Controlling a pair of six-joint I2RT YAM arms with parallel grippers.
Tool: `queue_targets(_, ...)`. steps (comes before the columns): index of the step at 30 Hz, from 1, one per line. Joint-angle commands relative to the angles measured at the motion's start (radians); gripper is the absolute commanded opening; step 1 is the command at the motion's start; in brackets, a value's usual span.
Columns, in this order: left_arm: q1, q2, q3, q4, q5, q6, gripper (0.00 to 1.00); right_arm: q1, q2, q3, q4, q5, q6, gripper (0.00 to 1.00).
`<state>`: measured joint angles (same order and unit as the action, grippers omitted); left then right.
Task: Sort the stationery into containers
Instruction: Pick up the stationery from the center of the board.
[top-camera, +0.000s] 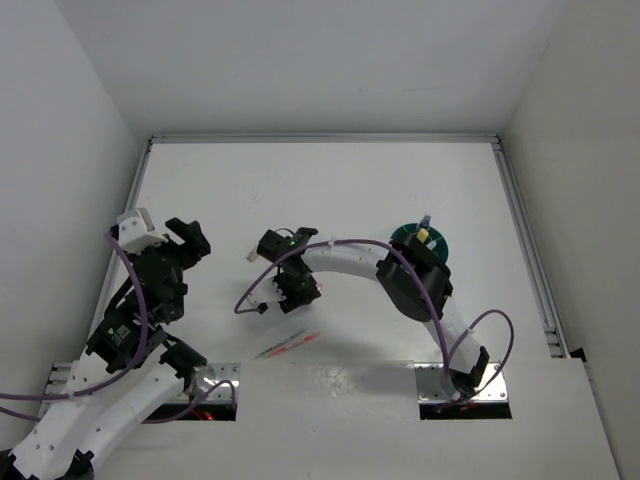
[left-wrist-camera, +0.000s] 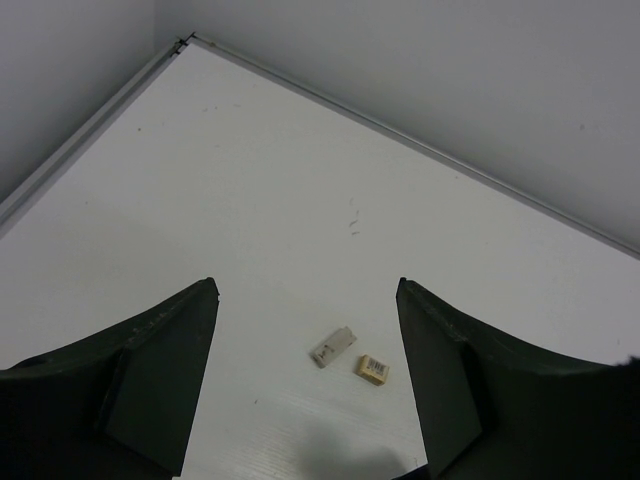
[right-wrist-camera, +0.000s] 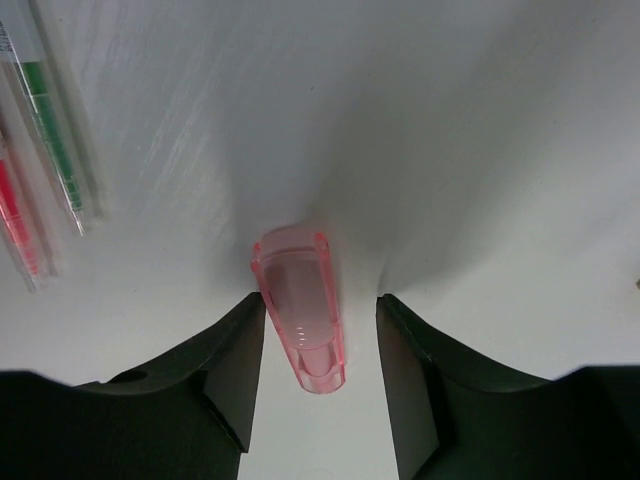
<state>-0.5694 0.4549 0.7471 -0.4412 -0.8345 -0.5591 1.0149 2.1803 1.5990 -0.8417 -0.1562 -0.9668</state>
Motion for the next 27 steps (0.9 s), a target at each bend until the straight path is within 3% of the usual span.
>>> queue_targets(1,0.009,-0.004,-0.003,0.012,-0.014,-0.002,0.78,0.011,0.006,0.004,0.015,0.009,0.008,0.48)
queue_targets(13,0.009,-0.004,-0.003,0.021,0.005,-0.002,0.78,0.011,0.036,-0.040,0.015,-0.002,0.017,0.38)
queue_targets(19,0.009,-0.004,-0.003,0.021,0.005,-0.002,0.78,0.011,0.003,-0.040,0.015,0.007,0.057,0.25)
queue_targets(27,0.009,-0.013,-0.012,0.032,0.014,-0.002,0.77,-0.009,-0.077,-0.007,0.033,0.145,0.206,0.06)
